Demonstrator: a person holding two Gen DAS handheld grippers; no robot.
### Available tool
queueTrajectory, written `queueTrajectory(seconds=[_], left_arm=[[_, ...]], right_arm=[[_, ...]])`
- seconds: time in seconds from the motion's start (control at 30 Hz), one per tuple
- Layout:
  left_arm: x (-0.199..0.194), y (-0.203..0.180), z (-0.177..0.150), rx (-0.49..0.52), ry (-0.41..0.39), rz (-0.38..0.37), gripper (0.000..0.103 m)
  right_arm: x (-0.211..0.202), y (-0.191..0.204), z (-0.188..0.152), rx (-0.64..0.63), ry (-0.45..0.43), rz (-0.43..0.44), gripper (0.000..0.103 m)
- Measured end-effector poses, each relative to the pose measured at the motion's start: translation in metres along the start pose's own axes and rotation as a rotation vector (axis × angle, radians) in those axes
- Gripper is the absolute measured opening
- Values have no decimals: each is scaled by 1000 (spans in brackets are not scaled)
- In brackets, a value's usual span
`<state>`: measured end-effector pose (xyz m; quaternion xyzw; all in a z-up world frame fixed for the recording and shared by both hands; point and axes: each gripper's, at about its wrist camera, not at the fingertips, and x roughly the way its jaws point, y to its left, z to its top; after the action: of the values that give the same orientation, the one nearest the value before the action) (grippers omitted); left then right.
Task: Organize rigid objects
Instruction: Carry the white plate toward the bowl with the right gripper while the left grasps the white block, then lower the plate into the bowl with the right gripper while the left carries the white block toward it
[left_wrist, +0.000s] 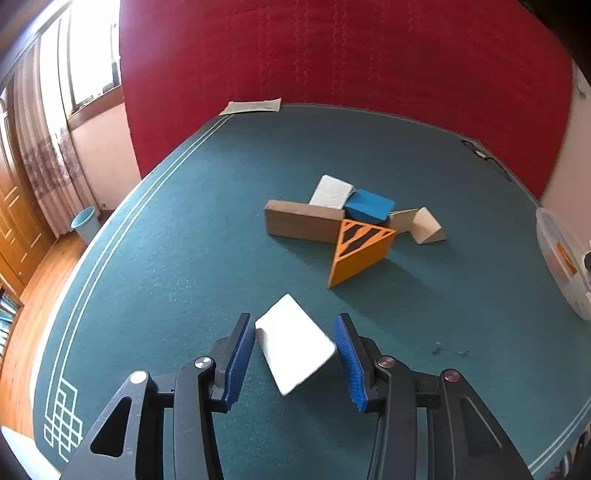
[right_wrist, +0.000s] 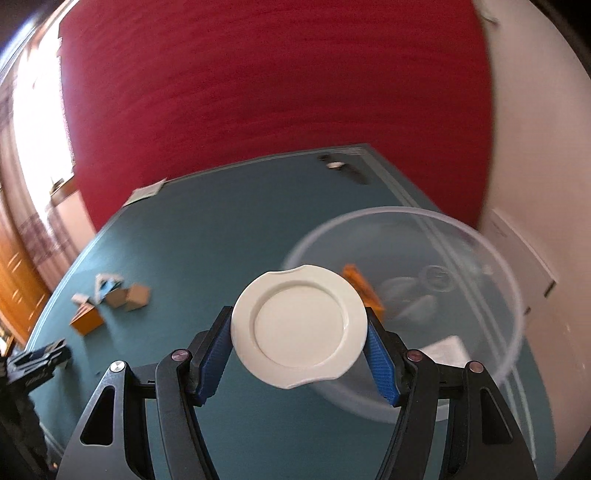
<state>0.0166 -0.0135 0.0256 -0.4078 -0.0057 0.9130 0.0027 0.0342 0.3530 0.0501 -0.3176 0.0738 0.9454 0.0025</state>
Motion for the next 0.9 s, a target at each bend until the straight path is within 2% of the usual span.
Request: queueTrajectory(seconds=[0.1, 0.2, 0.43, 0.57, 0.67, 0.73, 0.8, 0.9], left_arm=[[-3, -6, 1, 11, -8, -12, 47], [-6, -13, 3, 25, -12, -26, 41], [-12, -31, 7, 62, -33, -53, 39], [-8, -30, 5, 60, -23, -47, 40], [-5, -28, 1, 52, -3, -45, 40], [-1, -25, -1, 45, 16, -45, 46], [1, -23, -3, 37, 27, -50, 60], [0, -24, -6, 44, 27, -50, 65]], right_arm=[[-3, -21, 4, 48, -9, -45, 67], [-4, -38, 5, 87, -15, -83, 67], [2, -71, 6, 162, -4, -159, 67], [1, -79, 4, 167, -18, -193, 67], [2, -85, 3, 177, -33, -249, 68], [3, -90, 1, 190, -30, -259, 68], [3, -92, 1, 205, -33, -267, 68], [-1, -92, 1, 212, -45, -274, 68]])
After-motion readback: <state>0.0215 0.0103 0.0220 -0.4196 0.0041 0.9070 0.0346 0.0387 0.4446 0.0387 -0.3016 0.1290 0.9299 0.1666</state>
